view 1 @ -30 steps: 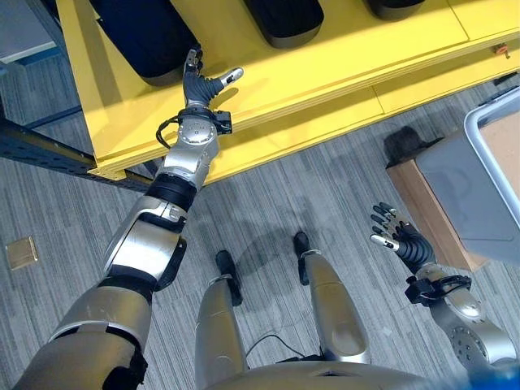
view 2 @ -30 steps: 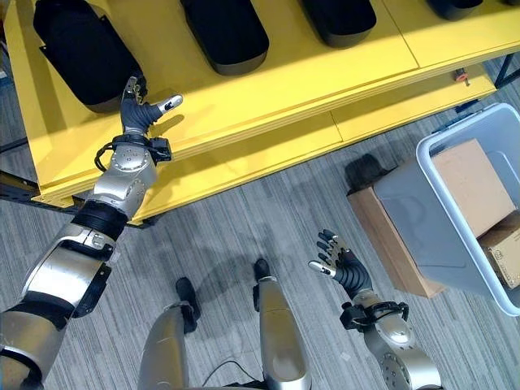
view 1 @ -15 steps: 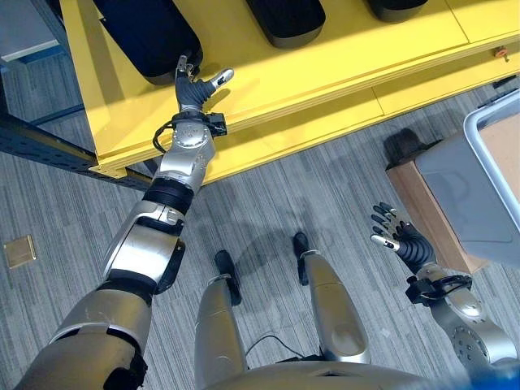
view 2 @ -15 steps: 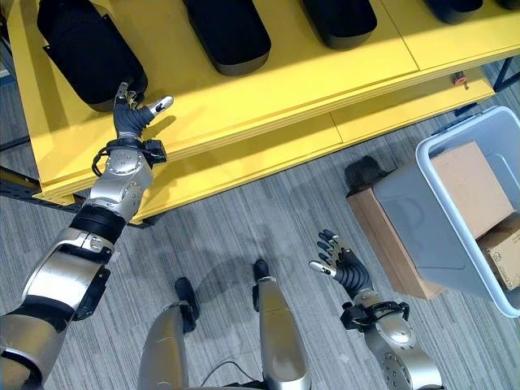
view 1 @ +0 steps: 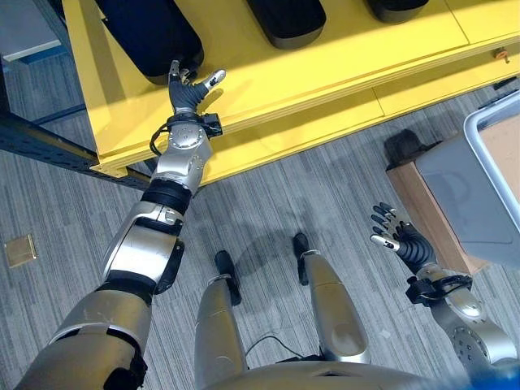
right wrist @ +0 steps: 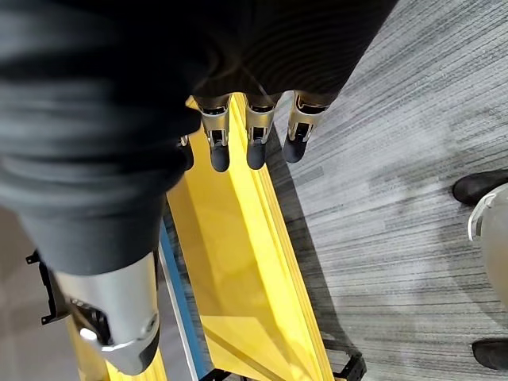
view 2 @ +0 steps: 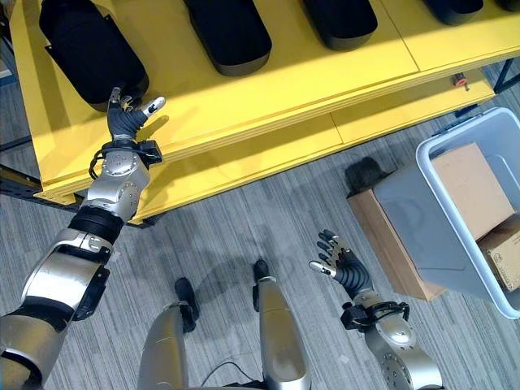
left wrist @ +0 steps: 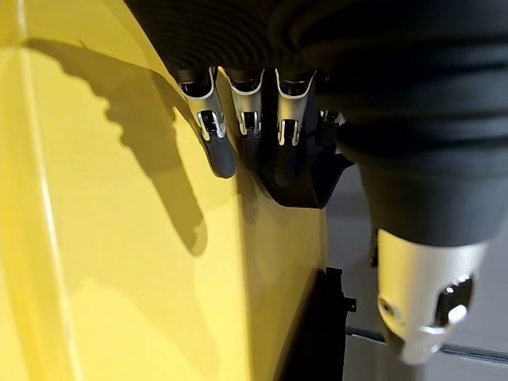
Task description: Move parts from the plastic box to the shelf.
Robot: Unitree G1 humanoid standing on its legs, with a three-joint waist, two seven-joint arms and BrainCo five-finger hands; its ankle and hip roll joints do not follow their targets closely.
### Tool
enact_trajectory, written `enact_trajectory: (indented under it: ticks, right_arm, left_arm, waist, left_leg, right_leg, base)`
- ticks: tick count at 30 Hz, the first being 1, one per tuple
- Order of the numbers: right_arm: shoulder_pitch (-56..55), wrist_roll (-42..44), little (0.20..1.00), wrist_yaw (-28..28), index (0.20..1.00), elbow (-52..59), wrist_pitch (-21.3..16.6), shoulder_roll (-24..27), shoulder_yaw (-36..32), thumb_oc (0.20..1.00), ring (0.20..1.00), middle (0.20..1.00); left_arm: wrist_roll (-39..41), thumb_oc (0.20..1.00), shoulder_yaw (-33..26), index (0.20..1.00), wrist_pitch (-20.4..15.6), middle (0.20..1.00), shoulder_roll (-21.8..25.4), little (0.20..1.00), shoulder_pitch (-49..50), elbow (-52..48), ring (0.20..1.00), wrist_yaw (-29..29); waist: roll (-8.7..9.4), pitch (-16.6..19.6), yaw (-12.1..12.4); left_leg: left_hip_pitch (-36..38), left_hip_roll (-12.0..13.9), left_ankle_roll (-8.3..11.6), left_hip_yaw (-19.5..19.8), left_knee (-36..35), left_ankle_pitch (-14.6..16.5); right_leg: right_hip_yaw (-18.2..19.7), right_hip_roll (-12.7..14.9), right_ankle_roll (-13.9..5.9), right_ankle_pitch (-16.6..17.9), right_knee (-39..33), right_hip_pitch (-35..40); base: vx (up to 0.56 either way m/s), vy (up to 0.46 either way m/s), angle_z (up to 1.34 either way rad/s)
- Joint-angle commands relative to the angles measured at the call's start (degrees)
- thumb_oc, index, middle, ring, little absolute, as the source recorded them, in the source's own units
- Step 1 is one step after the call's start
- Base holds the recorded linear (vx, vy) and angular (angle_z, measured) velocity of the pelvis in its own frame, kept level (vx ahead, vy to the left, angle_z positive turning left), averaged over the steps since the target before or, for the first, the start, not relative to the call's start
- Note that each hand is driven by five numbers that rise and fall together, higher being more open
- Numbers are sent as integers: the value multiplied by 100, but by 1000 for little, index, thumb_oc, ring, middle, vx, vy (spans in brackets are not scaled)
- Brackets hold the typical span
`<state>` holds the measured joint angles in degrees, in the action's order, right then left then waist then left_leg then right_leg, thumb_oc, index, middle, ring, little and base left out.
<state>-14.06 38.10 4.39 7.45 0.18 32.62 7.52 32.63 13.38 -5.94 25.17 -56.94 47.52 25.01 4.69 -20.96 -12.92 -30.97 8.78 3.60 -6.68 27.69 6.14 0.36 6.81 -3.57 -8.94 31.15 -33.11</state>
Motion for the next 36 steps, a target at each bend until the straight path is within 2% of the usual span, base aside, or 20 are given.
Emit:
enact_trajectory:
  ticks: [1,23,36]
  right_arm:
    - [-219,165,1000,42,1000,154,-277,271,-37,1000,1000,1000]
    - [-217,158,1000,114,1000,185,-224,326,-2,1000,1000,1000]
    - [-213,163,1000,186,1000,266,-190,337,-20,1000,1000,1000]
  left_arm:
    - [39,1000,-268,1000,-234,1000,102,1000,62,314,1000,44]
    - [242,1000,-634,1000,-133,1000,311,1000,356,766,1000,-63]
    - [99,1000,-843,1000,-42,1000,391,1000,739,850,1000,-129]
  waist:
    - [5,115,-5]
    - [-6,130,100]
    - [-21,147,180]
  left_leg:
    - [8,291,262,414,311,204]
    - [138,250,249,420,321,238]
    - [290,234,267,445,275,219]
  right_leg:
    - [-112,511,-427,-44,63,245]
    - [-128,563,-451,-69,91,391]
    - [-163,575,-447,-72,40,591]
  base:
    - [0,0,0]
    - [0,2,1]
    - [0,0,0]
